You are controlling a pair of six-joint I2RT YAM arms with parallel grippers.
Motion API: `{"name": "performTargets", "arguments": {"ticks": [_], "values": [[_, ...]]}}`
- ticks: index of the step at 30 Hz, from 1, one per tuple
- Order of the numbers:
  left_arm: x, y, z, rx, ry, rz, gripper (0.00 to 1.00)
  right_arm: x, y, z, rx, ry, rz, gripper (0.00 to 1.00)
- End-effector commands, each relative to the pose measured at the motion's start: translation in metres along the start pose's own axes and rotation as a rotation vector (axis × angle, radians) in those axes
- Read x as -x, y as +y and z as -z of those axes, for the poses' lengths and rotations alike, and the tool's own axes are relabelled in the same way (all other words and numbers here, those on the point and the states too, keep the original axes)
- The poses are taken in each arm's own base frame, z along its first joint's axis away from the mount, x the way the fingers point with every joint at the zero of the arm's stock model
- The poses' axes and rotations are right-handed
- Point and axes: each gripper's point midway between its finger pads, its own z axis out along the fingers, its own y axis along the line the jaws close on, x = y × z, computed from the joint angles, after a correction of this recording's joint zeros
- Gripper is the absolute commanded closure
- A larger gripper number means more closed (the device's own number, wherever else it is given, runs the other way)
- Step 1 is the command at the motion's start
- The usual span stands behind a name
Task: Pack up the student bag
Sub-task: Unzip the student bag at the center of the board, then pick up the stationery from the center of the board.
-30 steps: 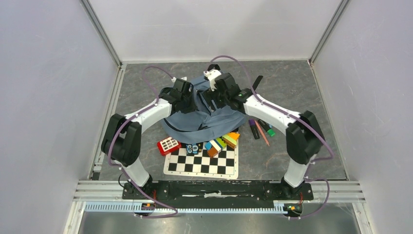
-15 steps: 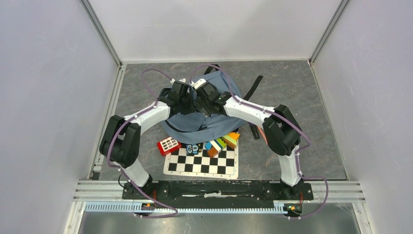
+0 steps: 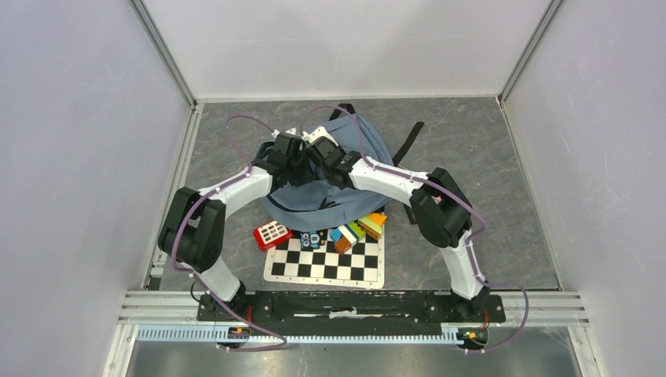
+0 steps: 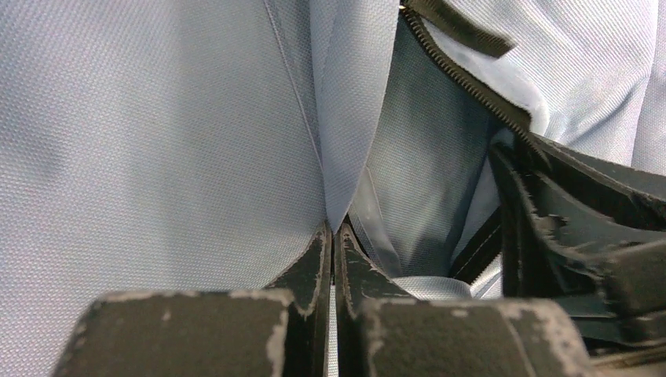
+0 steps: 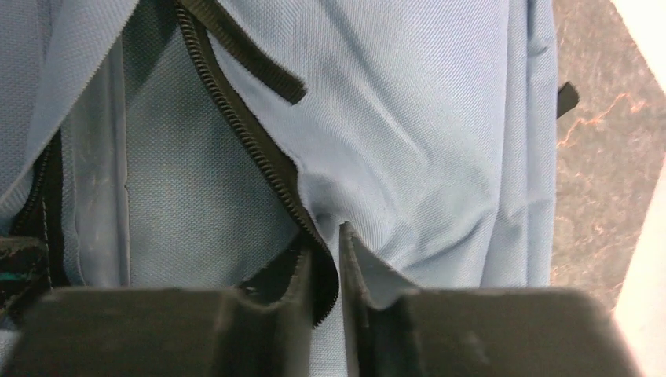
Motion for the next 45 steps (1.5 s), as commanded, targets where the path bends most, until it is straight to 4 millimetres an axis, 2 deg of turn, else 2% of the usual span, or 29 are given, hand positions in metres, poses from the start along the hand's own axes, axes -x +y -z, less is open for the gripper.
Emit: {"name": "performTargets", "arguments": {"ticks": [1,3,7,10,13,17,21,22,24,26,28,31,33,36,37,39,40,42,45], "values": [[-0.008,0.014,0.006,0.041,0.022,0.043,0.98,0.035,-0.045,0.015,-0.121,-0.077,-0.091,0.89],[-0.007,0.022,0.006,0.077,0.015,0.056,0.98,0.044,-0.064,0.028,-0.144,-0.108,-0.158,1.0],[-0.007,0.038,0.005,0.142,0.006,0.085,0.98,0.048,-0.102,0.054,-0.166,-0.186,-0.301,1.0],[-0.007,0.043,0.003,0.168,0.002,0.099,0.98,0.046,-0.118,0.067,-0.154,-0.235,-0.369,1.0],[-0.005,0.045,-0.001,0.181,-0.004,0.11,0.98,0.047,-0.119,0.071,-0.113,-0.269,-0.387,1.0],[0.001,0.044,-0.001,0.192,-0.009,0.099,0.98,0.045,-0.106,0.063,-0.059,-0.255,-0.385,1.0],[0.002,0.05,0.002,0.22,-0.012,0.083,0.98,0.044,-0.105,0.058,-0.03,-0.241,-0.373,1.0],[0.001,0.047,0.003,0.209,-0.008,0.08,0.98,0.046,-0.103,0.058,0.003,-0.25,-0.376,0.97],[0.001,0.039,0.004,0.158,-0.007,0.072,0.98,0.053,-0.096,0.061,0.082,-0.272,-0.376,0.82],[0.004,0.029,0.006,0.106,-0.01,0.061,0.97,0.063,-0.09,0.07,0.155,-0.303,-0.363,0.55],[0.007,0.018,0.009,0.057,-0.009,0.047,0.95,0.073,-0.087,0.081,0.215,-0.331,-0.347,0.36],[0.012,0.008,0.013,0.022,-0.012,0.03,0.92,0.082,-0.089,0.103,0.283,-0.357,-0.309,0.23],[0.016,0.005,0.016,0.012,-0.019,0.029,0.9,0.075,-0.098,0.113,0.274,-0.34,-0.314,0.2],[0.021,0.0,0.022,0.001,-0.034,0.031,0.89,0.051,-0.112,0.122,0.258,-0.295,-0.337,0.21],[0.023,-0.001,0.024,-0.004,-0.04,0.03,0.89,0.039,-0.117,0.121,0.254,-0.268,-0.354,0.22],[0.026,-0.004,0.027,-0.01,-0.05,0.028,0.88,0.01,-0.12,0.118,0.275,-0.215,-0.387,0.35],[0.027,-0.004,0.028,-0.011,-0.053,0.029,0.88,-0.002,-0.124,0.119,0.277,-0.202,-0.403,0.38],[0.028,-0.004,0.031,-0.014,-0.056,0.028,0.88,-0.034,-0.128,0.113,0.266,-0.153,-0.434,0.39],[0.026,-0.005,0.032,-0.016,-0.051,0.027,0.88,-0.081,-0.123,0.105,0.273,-0.071,-0.467,0.42]]}}
